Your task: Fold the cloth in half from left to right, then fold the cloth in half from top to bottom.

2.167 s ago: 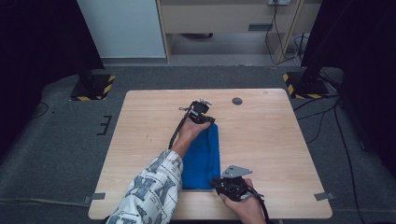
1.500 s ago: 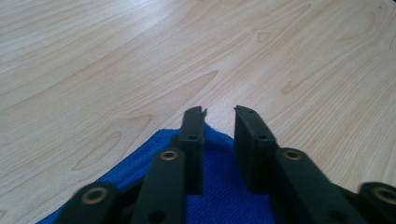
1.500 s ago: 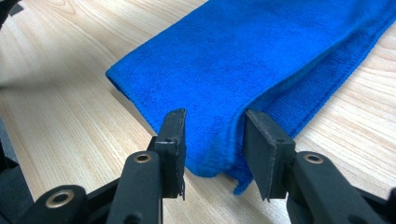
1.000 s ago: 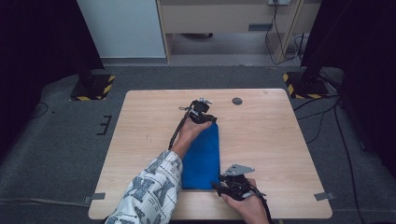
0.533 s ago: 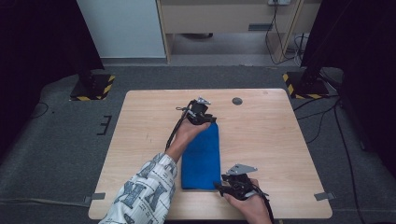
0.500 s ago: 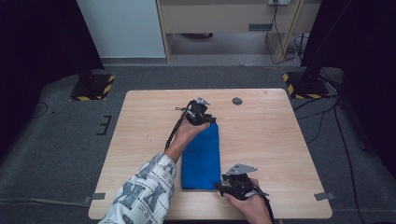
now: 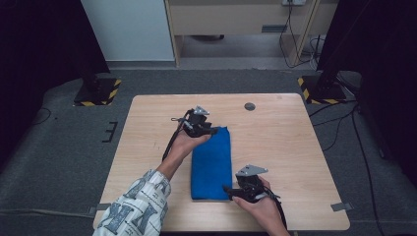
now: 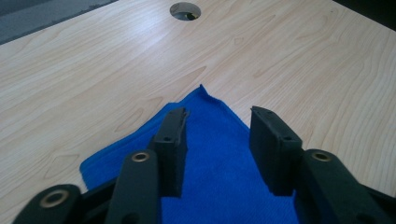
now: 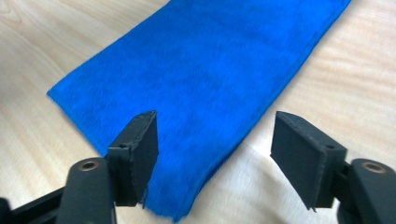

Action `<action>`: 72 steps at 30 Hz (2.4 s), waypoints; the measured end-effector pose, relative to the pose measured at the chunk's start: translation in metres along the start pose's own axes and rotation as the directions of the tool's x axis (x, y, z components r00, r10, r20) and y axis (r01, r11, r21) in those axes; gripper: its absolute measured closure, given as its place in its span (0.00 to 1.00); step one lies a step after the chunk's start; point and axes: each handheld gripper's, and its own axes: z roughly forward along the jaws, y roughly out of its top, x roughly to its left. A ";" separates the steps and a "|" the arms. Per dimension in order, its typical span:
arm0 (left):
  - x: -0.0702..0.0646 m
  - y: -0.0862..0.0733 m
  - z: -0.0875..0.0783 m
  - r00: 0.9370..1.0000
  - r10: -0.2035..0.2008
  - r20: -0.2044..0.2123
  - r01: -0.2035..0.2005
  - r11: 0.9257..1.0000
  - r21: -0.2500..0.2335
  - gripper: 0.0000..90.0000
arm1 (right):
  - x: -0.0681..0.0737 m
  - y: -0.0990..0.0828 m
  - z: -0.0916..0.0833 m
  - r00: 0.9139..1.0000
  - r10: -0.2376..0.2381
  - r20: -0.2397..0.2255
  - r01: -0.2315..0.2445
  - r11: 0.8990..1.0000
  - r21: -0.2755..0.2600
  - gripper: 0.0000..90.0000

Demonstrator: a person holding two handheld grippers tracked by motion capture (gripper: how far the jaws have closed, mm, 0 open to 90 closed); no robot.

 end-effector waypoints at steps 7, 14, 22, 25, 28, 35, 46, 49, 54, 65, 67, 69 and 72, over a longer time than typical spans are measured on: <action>0.003 -0.003 -0.018 1.000 0.016 -0.023 -0.017 1.000 -0.017 0.52 | -0.007 0.016 0.005 1.000 -0.011 0.014 0.011 1.000 -0.014 0.29; 0.006 -0.009 -0.028 0.999 0.019 -0.042 -0.019 1.000 -0.014 0.45 | -0.014 0.028 0.008 1.000 -0.007 0.013 0.007 1.000 -0.012 0.25; 0.006 -0.017 -0.039 0.998 0.039 -0.056 -0.040 0.999 -0.006 0.28 | -0.026 0.043 0.011 1.000 -0.016 0.022 0.016 1.000 -0.005 0.21; 0.007 -0.018 -0.044 0.996 0.051 -0.067 -0.051 0.999 -0.004 0.22 | -0.030 0.050 0.012 1.000 -0.016 0.020 0.016 1.000 -0.006 0.20; 0.010 -0.019 -0.047 0.996 0.047 -0.072 -0.047 0.999 -0.004 0.19 | -0.037 0.057 0.015 1.000 -0.012 0.019 0.012 1.000 -0.017 0.19; 0.015 -0.021 -0.050 0.995 0.039 -0.088 -0.040 0.999 -0.010 0.16 | -0.045 0.076 0.023 1.000 -0.024 0.020 0.025 1.000 -0.013 0.19; 0.033 -0.025 -0.051 0.996 0.022 -0.088 -0.025 0.999 -0.033 0.13 | -0.065 0.112 0.028 0.998 -0.027 0.048 0.029 0.999 -0.042 0.17; 0.038 -0.026 -0.052 0.995 0.010 -0.099 -0.013 0.999 -0.033 0.13 | -0.071 0.119 0.028 0.998 -0.037 0.050 0.039 0.998 -0.047 0.16; 0.046 -0.025 -0.051 0.994 0.003 -0.108 -0.007 1.000 -0.028 0.14 | -0.082 0.130 0.034 0.998 -0.032 0.051 0.035 0.998 -0.049 0.16; 0.075 -0.031 -0.024 0.992 -0.066 -0.106 0.065 0.998 -0.008 0.19 | -0.114 0.154 0.065 0.996 -0.044 0.072 0.046 0.999 -0.015 0.44; 0.076 -0.034 -0.018 0.991 -0.058 -0.117 0.060 0.998 0.014 0.19 | -0.118 0.157 0.070 0.996 -0.049 0.072 0.049 0.999 0.000 0.48; 0.077 -0.035 -0.012 0.991 -0.053 -0.121 0.056 0.998 0.027 0.20 | -0.120 0.159 0.076 0.996 -0.062 0.071 0.060 0.998 0.018 0.51; 0.079 -0.037 -0.006 0.991 -0.073 -0.109 0.075 0.997 0.011 0.24 | -0.122 0.161 0.085 0.995 -0.074 0.069 0.072 0.996 0.044 0.56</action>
